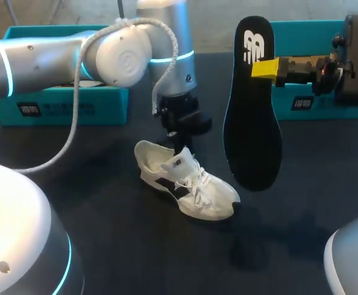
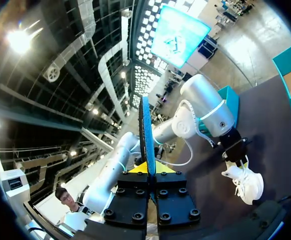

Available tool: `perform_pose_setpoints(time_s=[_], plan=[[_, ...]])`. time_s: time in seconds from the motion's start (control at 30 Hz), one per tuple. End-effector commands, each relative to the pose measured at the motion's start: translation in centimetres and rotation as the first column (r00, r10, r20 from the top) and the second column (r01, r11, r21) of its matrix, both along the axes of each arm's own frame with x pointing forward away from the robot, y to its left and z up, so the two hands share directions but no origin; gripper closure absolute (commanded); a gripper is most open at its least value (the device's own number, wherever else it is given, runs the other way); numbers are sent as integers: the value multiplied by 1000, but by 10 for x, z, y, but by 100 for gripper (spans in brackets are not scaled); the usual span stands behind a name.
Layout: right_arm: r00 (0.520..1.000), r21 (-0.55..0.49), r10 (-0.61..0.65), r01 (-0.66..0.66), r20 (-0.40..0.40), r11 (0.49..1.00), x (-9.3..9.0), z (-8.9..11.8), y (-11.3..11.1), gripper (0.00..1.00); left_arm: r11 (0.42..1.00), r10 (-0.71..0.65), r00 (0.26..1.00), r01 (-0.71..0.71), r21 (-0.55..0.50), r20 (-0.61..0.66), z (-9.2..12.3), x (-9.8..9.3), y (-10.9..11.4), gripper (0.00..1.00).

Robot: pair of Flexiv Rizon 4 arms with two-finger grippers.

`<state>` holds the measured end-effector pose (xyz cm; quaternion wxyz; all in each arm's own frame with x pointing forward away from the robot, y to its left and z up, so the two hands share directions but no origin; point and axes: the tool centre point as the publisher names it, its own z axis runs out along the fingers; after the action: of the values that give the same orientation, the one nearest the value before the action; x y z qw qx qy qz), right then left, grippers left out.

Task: Take the shoe out of the shoebox, open the shoe tongue, remove and reinsert the insole, then place the shoe into the shoebox

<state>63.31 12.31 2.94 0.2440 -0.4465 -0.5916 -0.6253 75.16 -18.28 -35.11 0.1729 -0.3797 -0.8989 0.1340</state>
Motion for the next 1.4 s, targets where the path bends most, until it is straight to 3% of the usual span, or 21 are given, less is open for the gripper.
perform_pose_setpoints(time_s=[0.03,0.4,0.93,1.27,1.4], plan=[[1000,1,-16,16,0,1000,-7,2,7,100,936,-345,938,347,62,-45,8,3,-6,100],[1000,1,-16,16,0,1000,-7,2,7,100,829,-550,833,553,84,-64,25,0,-9,100],[1000,1,-16,16,0,1000,-7,2,7,100,826,-552,831,556,92,-67,25,-1,-9,100],[1000,1,-16,16,0,1000,-7,2,7,100,665,-725,686,722,192,-68,10,0,-22,100],[1000,1,-16,16,0,1000,-7,2,7,100,647,-736,674,727,229,-64,9,-1,-27,100]])
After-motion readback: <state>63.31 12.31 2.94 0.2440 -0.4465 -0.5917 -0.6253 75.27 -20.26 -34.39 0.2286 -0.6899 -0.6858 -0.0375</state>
